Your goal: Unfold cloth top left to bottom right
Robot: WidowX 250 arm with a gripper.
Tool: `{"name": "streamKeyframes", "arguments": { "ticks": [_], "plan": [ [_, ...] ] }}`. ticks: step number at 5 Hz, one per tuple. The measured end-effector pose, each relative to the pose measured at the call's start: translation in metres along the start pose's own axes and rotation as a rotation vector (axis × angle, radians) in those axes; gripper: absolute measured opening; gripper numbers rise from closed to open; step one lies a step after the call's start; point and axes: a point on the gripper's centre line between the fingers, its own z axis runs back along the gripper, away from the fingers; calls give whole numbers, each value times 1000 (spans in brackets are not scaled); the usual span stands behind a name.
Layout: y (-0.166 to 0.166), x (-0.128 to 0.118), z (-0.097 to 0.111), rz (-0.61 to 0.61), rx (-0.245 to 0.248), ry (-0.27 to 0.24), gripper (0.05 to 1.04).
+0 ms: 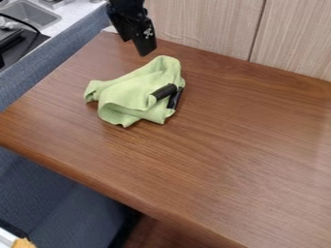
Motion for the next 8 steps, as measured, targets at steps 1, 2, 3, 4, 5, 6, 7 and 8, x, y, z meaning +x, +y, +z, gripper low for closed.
{"name": "streamKeyframes", "arguments": {
  "ticks": [1,2,3,4,5,6,7,8],
  "plan": [
    [-1,-5,-10,12,-21,22,1001],
    [-9,-5,-23,-9,-30,61,1001],
    [-24,-8,-43,-50,-48,113,1001],
    [-35,-9,-51,-76,-50,126,1001],
    [-42,-11,-59,-93,-33,142,1001],
    [-39,-14,-61,-79,-7,145,1001],
    [-37,-20,-71,-68,-6,176,969],
    [-32,-20,-72,-47,18,187,699]
  ]
}}
